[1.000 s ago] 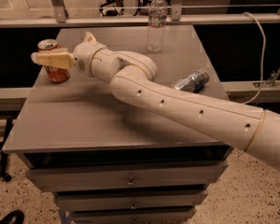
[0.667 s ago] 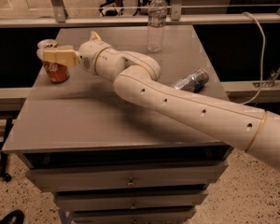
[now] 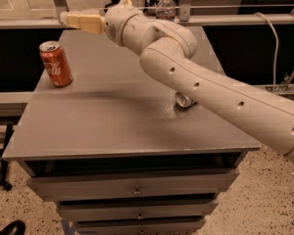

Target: Place coke can upright

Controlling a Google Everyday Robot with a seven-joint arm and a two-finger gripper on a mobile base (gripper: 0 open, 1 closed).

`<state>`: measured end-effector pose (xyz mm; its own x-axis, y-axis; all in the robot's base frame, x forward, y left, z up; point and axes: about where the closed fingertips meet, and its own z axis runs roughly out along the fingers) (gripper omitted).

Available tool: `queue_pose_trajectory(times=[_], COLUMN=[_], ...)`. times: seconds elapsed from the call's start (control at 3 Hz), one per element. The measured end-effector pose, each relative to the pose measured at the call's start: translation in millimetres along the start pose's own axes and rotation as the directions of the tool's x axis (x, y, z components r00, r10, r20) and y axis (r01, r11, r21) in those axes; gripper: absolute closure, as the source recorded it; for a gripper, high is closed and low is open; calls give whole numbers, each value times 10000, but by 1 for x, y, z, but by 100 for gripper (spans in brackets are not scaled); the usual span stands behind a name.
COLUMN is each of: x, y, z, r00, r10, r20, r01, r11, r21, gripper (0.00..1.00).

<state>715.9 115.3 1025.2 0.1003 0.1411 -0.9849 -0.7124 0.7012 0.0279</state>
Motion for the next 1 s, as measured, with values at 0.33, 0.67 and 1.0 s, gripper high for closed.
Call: queue_pose_trajectory(times=[0.33,0.67,1.0], x=[-36,-47,-77], y=[-16,-13,2], z=[-8,-14,-9], r00=[9969,9890,9634], r10=[-749,-1322,-2159], r20=[258,661,1590], r01=[740,1319,2314], r11=[9966,9912,9690], r21=[376,80,-867], gripper=[0,0,0])
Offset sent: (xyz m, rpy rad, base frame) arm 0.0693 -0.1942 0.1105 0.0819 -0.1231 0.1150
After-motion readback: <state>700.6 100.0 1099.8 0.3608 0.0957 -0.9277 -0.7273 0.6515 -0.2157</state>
